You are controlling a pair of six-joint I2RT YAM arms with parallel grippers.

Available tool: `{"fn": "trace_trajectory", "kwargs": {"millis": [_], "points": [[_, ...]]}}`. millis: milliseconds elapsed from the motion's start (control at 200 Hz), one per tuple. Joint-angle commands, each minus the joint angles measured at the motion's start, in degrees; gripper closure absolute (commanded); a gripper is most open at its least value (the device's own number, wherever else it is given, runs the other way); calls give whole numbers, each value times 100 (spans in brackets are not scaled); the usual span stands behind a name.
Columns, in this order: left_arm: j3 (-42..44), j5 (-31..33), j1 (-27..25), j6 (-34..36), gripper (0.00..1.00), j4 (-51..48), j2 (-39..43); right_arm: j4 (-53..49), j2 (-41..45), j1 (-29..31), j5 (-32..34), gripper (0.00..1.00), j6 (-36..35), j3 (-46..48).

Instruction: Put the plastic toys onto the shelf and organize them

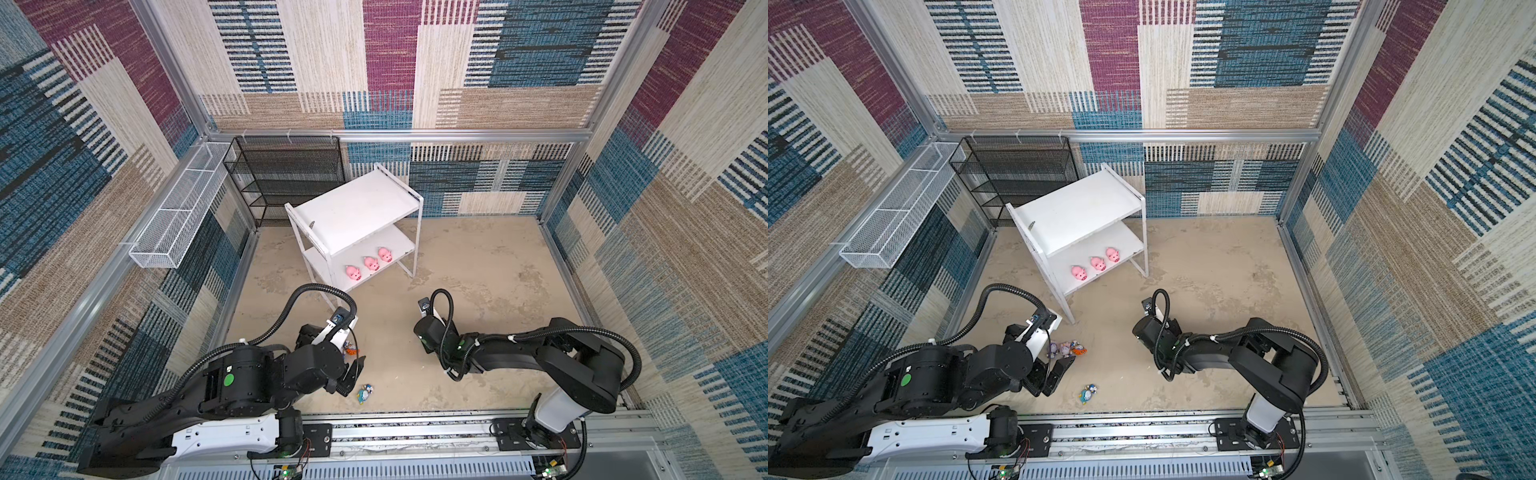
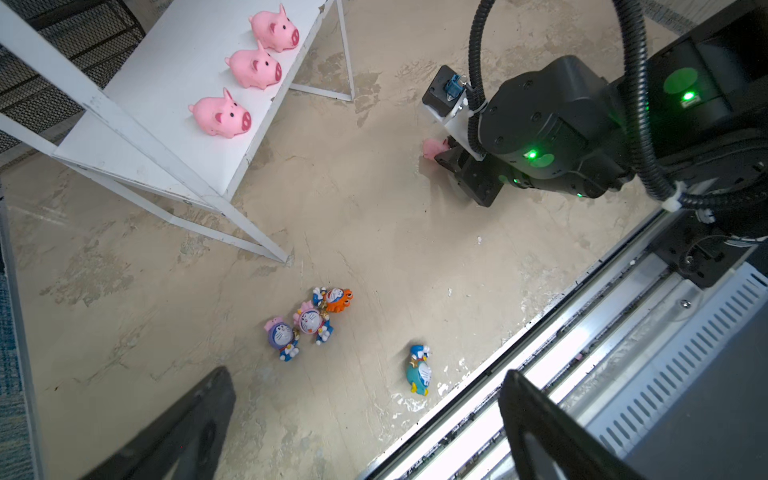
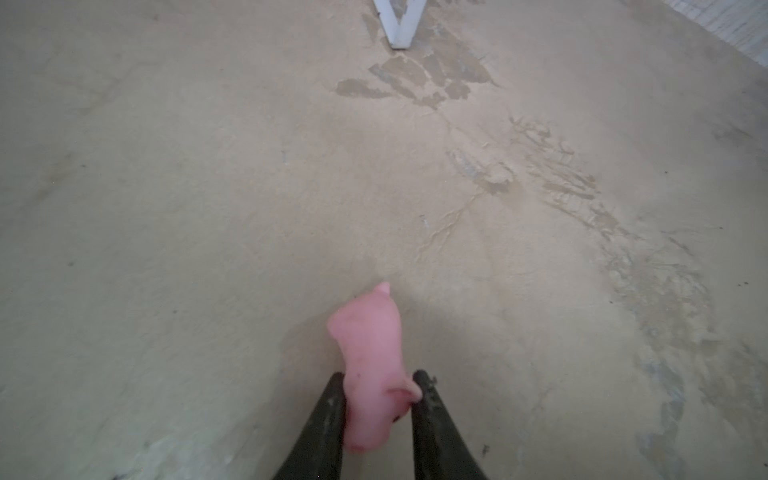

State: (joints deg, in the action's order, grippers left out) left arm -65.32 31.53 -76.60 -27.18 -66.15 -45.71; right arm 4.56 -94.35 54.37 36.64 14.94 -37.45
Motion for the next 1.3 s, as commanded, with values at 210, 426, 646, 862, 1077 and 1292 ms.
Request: {"fn": "trace_trajectory", "kwargs": {"millis": [210, 426, 646, 862, 1077, 1292], "points": [[235, -599, 394, 392, 1, 585, 84, 276, -91, 502, -204, 49, -89, 59], [301, -1049, 619, 577, 1, 671, -216, -158, 925, 567, -801, 15, 262, 153], [378, -1337, 749, 766, 1, 913, -276, -685, 1468, -212, -2088, 8, 299, 47], [476, -1430, 836, 788, 1, 963, -203, -819, 1222, -832, -2821, 9, 399, 59], [545, -1403, 866, 769, 1, 971, -79, -780, 1076, -1522, -3094, 10, 581, -2], [581, -1351, 882, 754, 1, 911, -17, -788, 974, -1841, -3061, 9, 644, -74]]}}
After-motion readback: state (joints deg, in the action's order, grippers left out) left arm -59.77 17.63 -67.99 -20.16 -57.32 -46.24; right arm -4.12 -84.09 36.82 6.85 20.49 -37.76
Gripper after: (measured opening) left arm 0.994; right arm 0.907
